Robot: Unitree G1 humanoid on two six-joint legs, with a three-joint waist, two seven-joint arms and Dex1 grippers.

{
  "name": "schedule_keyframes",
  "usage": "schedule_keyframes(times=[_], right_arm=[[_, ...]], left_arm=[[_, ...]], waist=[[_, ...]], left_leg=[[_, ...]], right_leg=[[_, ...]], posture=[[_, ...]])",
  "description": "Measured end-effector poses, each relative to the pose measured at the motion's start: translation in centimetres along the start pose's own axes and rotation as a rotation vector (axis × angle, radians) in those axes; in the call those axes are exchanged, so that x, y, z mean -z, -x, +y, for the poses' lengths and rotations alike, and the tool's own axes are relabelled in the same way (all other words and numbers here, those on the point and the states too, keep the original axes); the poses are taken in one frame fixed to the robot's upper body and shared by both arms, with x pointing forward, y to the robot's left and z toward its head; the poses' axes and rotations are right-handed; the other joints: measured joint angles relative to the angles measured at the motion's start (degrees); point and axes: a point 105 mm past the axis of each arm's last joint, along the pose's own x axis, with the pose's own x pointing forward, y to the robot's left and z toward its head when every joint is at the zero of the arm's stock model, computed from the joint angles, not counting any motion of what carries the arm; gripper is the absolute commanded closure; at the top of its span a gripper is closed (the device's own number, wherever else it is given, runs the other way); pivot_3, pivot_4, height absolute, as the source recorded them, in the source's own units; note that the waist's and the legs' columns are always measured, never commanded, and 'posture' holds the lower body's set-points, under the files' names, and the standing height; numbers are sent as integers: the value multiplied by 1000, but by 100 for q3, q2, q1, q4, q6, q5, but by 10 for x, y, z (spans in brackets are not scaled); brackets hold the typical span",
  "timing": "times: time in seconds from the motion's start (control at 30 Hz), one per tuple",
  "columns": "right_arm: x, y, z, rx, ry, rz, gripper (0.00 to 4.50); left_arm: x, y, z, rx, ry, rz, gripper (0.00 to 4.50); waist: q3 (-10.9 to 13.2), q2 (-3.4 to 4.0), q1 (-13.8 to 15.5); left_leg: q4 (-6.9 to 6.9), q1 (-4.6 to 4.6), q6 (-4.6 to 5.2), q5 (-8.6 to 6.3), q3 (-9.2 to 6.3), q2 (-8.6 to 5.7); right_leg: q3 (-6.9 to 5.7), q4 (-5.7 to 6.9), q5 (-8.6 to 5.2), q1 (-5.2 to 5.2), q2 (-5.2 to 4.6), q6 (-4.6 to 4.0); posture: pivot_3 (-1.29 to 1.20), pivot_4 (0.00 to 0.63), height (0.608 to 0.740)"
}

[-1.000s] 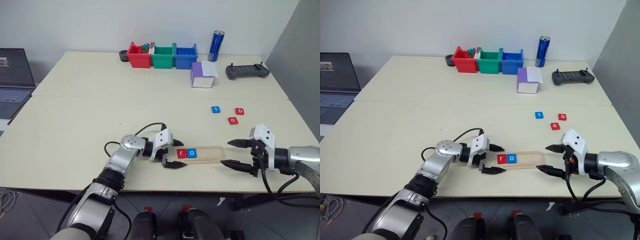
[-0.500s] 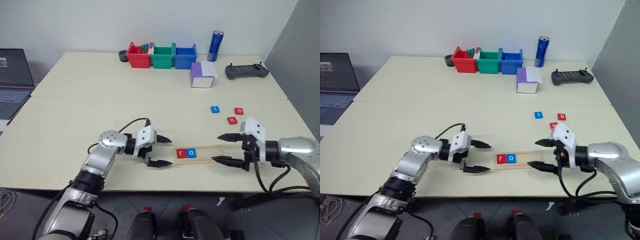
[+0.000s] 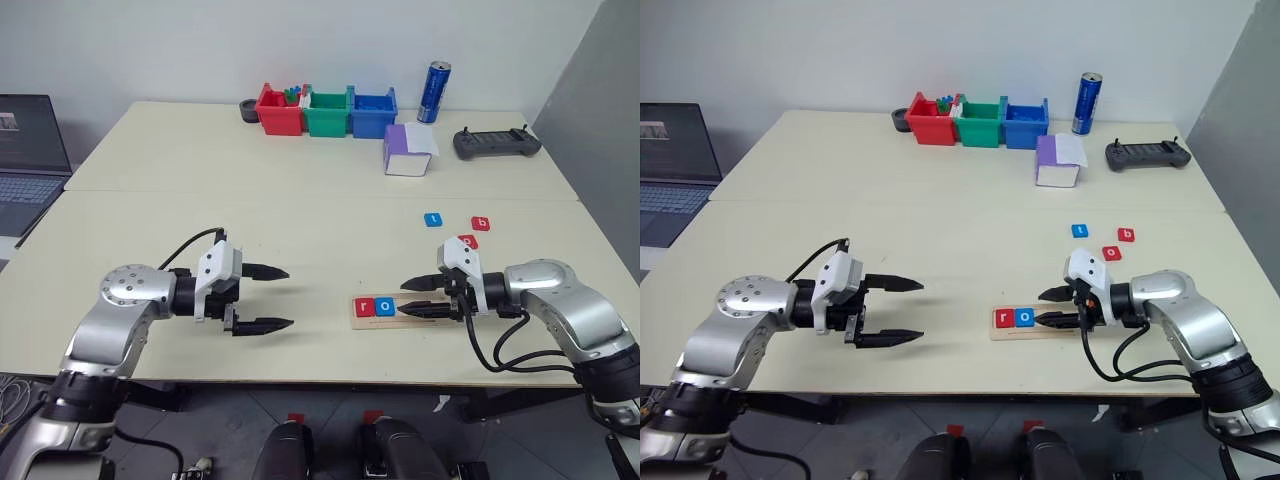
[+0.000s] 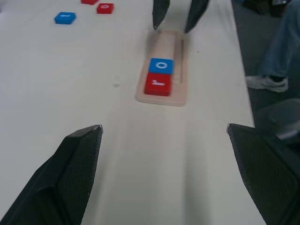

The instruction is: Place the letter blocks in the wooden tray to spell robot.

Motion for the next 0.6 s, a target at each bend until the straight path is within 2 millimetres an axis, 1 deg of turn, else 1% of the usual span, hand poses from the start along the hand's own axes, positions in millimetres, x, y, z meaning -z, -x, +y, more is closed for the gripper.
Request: schedule_keyframes(times=[0.1, 0.13, 0.3, 0.47, 0.53, 0.6], right_arm=[[3, -7, 1, -35, 12, 10, 4381], [3, -9, 0, -38, 15, 12, 4475], [10, -13, -4, -40, 29, 35, 4475], [8, -14, -3, -54, 32, 23, 4475], [4, -12, -4, -45, 26, 6, 4475], [-5, -6, -13, 9, -6, -41, 4110]], left_arm=[[1, 1, -5, 6, 11, 9, 0], [1, 1, -5, 4, 15, 9, 0], [0, -1, -6, -8, 7, 10, 0], [1, -2, -6, -20, 7, 8, 0], [1, -2, -6, -21, 7, 8, 0], [1, -3, -6, -20, 8, 8, 0]], waist=[[0, 0, 3], [0, 0, 3], [0, 0, 4], [0, 0, 3], [0, 1, 3], [0, 1, 1]], left_leg=[[0, 4, 0, 0, 0, 0], [0, 4, 0, 0, 0, 0], [0, 3, 0, 0, 2, 0], [0, 3, 0, 0, 2, 0], [0, 3, 0, 0, 2, 0], [0, 3, -1, 0, 3, 1]], right_leg=[[0, 8, 0, 0, 1, -1], [0, 9, 0, 0, 1, -1], [2, 9, -1, -1, 0, -1], [1, 9, 0, -1, 0, -1], [1, 9, 0, -1, 0, -1], [3, 11, 0, -1, 0, -2]], posture=[[0, 150, 740], [0, 150, 740], [0, 150, 740], [0, 150, 740], [0, 150, 740], [0, 150, 740]])
